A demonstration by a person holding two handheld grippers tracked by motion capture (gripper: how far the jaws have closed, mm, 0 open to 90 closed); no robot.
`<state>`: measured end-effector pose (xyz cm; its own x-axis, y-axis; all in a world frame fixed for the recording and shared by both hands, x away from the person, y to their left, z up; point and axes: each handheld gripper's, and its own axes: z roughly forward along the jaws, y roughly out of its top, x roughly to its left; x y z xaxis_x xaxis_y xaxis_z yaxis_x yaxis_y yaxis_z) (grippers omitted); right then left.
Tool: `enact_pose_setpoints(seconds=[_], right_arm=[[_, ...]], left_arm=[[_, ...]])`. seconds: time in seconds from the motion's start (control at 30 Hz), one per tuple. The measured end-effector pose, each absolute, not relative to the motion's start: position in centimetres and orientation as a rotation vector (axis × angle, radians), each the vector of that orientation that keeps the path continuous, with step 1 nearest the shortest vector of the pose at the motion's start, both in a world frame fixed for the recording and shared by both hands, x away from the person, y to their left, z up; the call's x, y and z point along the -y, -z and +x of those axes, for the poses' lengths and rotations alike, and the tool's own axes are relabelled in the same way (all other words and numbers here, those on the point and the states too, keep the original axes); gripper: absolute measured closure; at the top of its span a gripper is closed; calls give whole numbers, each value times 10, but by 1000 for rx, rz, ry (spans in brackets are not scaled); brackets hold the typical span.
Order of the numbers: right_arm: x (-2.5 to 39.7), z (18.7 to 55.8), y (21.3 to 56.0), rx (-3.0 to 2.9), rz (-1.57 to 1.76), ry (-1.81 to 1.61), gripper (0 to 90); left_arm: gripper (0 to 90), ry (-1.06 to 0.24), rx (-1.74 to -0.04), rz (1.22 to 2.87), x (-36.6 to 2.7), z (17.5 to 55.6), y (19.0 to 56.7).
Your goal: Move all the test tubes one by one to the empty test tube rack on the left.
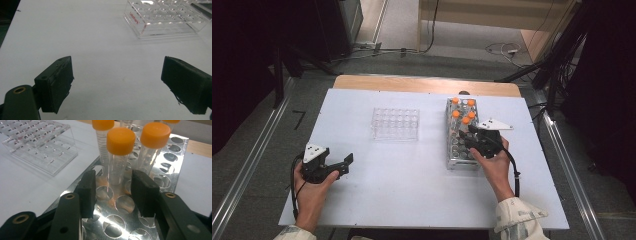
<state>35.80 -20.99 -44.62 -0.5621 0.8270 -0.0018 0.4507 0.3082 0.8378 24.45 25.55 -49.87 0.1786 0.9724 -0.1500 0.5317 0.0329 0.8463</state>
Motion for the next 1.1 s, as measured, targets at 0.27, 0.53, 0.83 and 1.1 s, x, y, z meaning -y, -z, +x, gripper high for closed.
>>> enact_pose_setpoints(seconds=[0.27, 0.53, 0.83, 1.1], right_arm=[[203, 367, 446, -2153, 1137, -1133, 586], [206, 372, 448, -2150, 1174, -1146, 618], [201, 375, 443, -2189, 1151, -1116, 636], [203, 379, 443, -2190, 1163, -1118, 685]], left_arm=[[114, -661, -1464, 1614, -255, 245, 499], [116, -657, -1464, 1618, -256, 245, 499], [117, -654, -1461, 1624, -255, 246, 499], [117, -652, -1463, 1621, -256, 245, 499]])
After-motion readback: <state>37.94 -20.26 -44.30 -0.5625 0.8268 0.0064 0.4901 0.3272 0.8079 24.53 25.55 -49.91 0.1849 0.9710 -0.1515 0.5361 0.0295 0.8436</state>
